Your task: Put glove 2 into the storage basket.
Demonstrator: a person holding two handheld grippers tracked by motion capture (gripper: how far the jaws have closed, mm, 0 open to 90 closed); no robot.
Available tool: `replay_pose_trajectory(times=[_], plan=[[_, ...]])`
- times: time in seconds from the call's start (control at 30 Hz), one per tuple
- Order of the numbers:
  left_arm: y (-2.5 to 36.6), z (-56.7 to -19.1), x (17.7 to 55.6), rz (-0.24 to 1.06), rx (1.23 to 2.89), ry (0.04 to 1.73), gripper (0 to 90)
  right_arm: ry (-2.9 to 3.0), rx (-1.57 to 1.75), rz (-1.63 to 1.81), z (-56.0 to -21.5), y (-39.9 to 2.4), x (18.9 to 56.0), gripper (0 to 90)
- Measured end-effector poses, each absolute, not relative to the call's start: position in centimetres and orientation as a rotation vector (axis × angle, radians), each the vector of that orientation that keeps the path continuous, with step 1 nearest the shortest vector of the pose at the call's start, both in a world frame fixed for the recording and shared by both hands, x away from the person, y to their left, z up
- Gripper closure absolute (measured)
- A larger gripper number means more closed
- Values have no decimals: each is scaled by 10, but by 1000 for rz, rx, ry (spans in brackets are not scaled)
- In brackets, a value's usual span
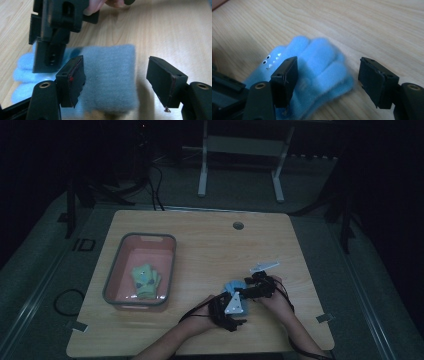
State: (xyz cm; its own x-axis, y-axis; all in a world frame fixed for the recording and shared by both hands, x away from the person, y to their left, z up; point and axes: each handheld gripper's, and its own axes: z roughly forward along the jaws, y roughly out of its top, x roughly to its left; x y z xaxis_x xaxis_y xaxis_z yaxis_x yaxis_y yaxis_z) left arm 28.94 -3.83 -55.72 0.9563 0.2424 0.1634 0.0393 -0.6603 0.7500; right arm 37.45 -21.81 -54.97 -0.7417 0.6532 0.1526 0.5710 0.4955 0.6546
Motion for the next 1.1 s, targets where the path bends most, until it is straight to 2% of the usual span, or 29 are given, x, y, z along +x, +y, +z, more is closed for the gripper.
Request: replay_pose_trajectory(times=[0.17, 0.23, 0.37, 0.4, 0.5, 0.57, 0.6, 0.7, 0.87, 1.1], plan=[[-37, -560, 295, 296, 2280, 216, 405, 2597, 1030, 1039, -551, -216, 369, 336], [-37, -560, 296, 298, 2292, 212, 441, 2605, 1014, 1050, -550, -215, 368, 400], [-36, -561, 297, 296, 2303, 210, 504, 2619, 1006, 1068, -550, -215, 367, 471], [-36, -561, 297, 296, 2304, 208, 515, 2630, 1000, 1069, -550, -215, 367, 527], [-36, -561, 298, 292, 2307, 211, 544, 2663, 993, 1072, -549, -214, 367, 614], [-36, -561, 298, 292, 2308, 209, 562, 2681, 995, 1083, -549, -214, 368, 624], [-35, -560, 298, 285, 2314, 212, 575, 2700, 991, 1091, -549, -213, 368, 683], [-36, -559, 298, 295, 2329, 206, 603, 2721, 1004, 1093, -548, -212, 369, 730], [-35, -553, 300, 273, 2325, 233, 729, 2726, 1055, 1115, -547, -212, 372, 789], [-31, -545, 301, 297, 2333, 231, 754, 2713, 1060, 1153, -540, -211, 374, 808]])
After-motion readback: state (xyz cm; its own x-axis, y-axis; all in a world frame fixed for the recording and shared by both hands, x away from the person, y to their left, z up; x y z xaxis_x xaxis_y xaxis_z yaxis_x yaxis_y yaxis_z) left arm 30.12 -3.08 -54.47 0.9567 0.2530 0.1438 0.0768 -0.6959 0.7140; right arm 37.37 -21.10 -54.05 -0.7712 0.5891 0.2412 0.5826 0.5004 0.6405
